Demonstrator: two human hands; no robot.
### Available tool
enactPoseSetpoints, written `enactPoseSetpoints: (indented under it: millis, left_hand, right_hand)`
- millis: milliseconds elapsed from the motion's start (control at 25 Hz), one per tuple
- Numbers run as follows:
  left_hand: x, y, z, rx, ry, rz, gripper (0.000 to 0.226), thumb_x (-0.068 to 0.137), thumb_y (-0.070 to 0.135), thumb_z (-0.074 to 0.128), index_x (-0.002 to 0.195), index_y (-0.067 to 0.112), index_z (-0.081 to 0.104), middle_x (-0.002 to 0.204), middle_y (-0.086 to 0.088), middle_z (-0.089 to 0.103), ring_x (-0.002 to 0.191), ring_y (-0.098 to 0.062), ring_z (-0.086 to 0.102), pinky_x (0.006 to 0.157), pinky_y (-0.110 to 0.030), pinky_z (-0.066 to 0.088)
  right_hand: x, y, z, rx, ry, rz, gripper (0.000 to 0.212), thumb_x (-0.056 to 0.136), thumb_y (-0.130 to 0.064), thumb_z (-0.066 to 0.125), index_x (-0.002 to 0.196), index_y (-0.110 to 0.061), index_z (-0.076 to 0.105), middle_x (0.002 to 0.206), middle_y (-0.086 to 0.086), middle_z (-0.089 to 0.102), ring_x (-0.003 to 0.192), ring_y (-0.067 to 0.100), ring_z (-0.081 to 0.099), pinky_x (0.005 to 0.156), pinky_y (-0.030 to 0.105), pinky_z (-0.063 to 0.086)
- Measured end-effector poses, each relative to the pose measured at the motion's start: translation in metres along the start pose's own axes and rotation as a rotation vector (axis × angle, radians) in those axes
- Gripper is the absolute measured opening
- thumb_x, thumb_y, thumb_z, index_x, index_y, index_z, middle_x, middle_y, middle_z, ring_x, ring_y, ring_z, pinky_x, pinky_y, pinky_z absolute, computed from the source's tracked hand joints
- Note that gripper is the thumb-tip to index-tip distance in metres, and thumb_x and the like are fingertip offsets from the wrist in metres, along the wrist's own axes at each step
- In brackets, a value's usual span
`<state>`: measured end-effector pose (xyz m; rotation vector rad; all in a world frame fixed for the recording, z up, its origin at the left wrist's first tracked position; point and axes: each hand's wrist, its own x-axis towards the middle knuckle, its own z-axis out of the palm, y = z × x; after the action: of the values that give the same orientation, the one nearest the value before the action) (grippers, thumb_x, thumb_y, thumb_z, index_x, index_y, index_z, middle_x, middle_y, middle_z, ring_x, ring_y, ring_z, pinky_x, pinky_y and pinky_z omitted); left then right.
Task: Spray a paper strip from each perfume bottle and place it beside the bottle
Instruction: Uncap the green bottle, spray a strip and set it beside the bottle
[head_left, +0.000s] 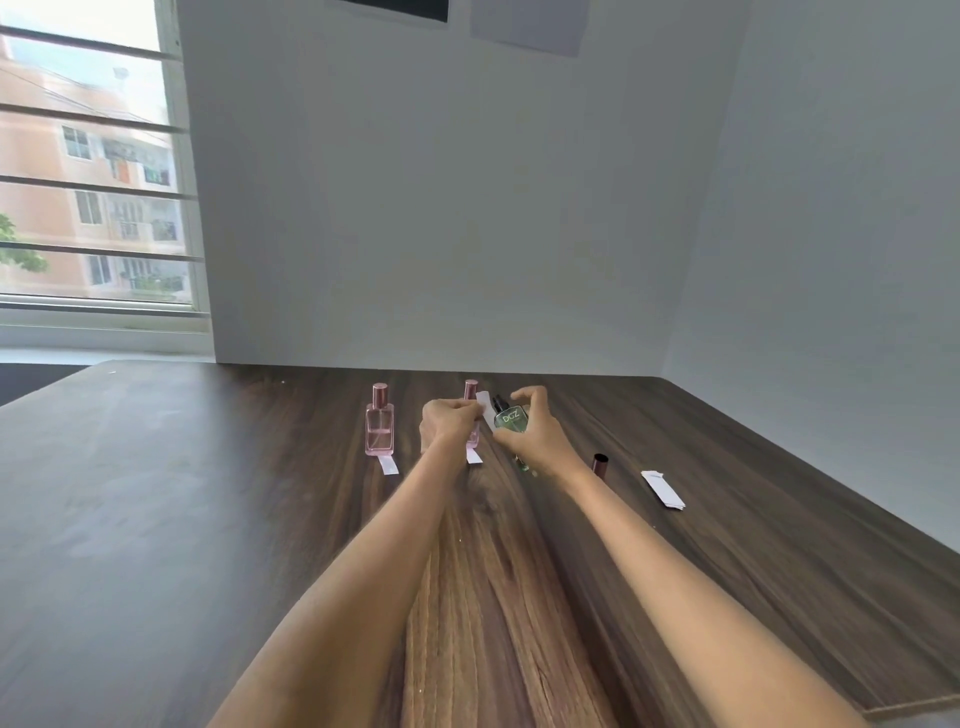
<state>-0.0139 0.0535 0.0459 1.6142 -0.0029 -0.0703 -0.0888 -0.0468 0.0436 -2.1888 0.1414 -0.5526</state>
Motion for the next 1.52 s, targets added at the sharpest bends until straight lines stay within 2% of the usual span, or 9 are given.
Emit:
enactPoseSetpoints:
  millis: [160,280,400,600,760,920,1040,1280,1520]
  left_hand:
    - [0.001,-0.001,-0.001,0.001,-0.012,-0.005,0.015,0.082,0.022,0.072,0.092,0.012,0.076,0.092,-0.006,0.073,0.08,-0.02,0.066,0.061,-0.023,0.046]
    - [0.002,-0.001,0.0,-0.016,-0.01,-0.002,0.015,0.08,0.022,0.073,0.092,0.013,0.077,0.096,-0.008,0.075,0.09,-0.024,0.07,0.076,-0.029,0.053]
    - [0.004,0.0,0.001,-0.029,-0.01,0.004,0.015,0.08,0.023,0.073,0.091,0.013,0.077,0.098,-0.009,0.075,0.092,-0.025,0.07,0.083,-0.033,0.054]
    - [0.005,-0.002,0.004,-0.026,-0.015,0.004,0.016,0.079,0.024,0.075,0.09,0.014,0.076,0.098,-0.008,0.074,0.092,-0.025,0.07,0.087,-0.036,0.055]
    - [0.005,-0.001,0.002,-0.027,-0.011,0.007,0.014,0.078,0.024,0.075,0.088,0.014,0.076,0.097,-0.009,0.075,0.092,-0.026,0.07,0.088,-0.038,0.056]
    - [0.003,0.002,0.002,-0.026,-0.018,0.008,0.015,0.078,0.024,0.075,0.089,0.014,0.076,0.097,-0.009,0.075,0.093,-0.027,0.07,0.088,-0.038,0.056]
    - [0.001,0.002,0.002,-0.025,-0.028,0.015,0.015,0.078,0.025,0.075,0.089,0.014,0.077,0.098,-0.008,0.075,0.094,-0.026,0.069,0.09,-0.04,0.056]
    - [0.001,0.001,0.002,-0.024,-0.039,0.031,0.007,0.078,0.026,0.075,0.076,0.019,0.073,0.095,-0.007,0.075,0.093,-0.026,0.069,0.086,-0.037,0.056]
    - [0.001,0.0,0.003,-0.033,-0.056,0.038,0.008,0.079,0.024,0.074,0.073,0.019,0.072,0.098,-0.008,0.074,0.095,-0.027,0.069,0.087,-0.037,0.055]
  right_hand:
    - [-0.001,0.006,-0.003,0.183,-0.04,0.043,0.031,0.083,-0.017,0.064,0.107,-0.018,0.044,0.095,0.001,0.053,0.075,0.011,0.052,0.058,0.025,0.046]
    - [-0.004,0.009,-0.007,0.366,-0.069,0.051,0.018,0.089,-0.016,0.056,0.107,-0.02,0.052,0.093,0.003,0.059,0.068,0.011,0.055,0.053,0.024,0.05]
    - [-0.006,0.008,-0.009,0.409,-0.099,0.057,0.03,0.096,-0.019,0.039,0.124,-0.022,0.049,0.096,0.005,0.065,0.062,0.01,0.053,0.047,0.022,0.042]
    - [-0.005,0.007,-0.01,0.381,-0.101,0.051,0.041,0.098,-0.02,0.034,0.137,-0.027,0.041,0.098,0.009,0.062,0.056,0.011,0.051,0.041,0.021,0.04]
    - [-0.008,0.009,-0.013,0.719,-0.176,0.115,0.039,0.097,-0.023,0.03,0.131,-0.028,0.048,0.093,0.012,0.062,0.048,0.012,0.049,0.04,0.021,0.039]
    - [-0.01,0.006,-0.017,0.997,-0.298,0.166,0.032,0.094,-0.03,0.043,0.124,-0.024,0.05,0.082,0.009,0.062,0.044,0.011,0.045,0.037,0.018,0.036]
    - [-0.011,0.006,-0.018,0.922,-0.307,0.156,0.038,0.086,-0.027,0.056,0.123,-0.024,0.048,0.079,0.004,0.066,0.046,0.01,0.048,0.039,0.019,0.039]
    - [-0.012,0.006,-0.021,0.959,-0.319,0.207,0.029,0.095,-0.023,0.04,0.12,-0.017,0.053,0.085,0.012,0.072,0.046,0.014,0.054,0.041,0.022,0.044]
    - [-0.004,0.006,-0.01,0.373,-0.121,0.136,0.038,0.097,-0.021,0.035,0.135,-0.023,0.037,0.085,0.006,0.056,0.05,0.013,0.048,0.043,0.023,0.039]
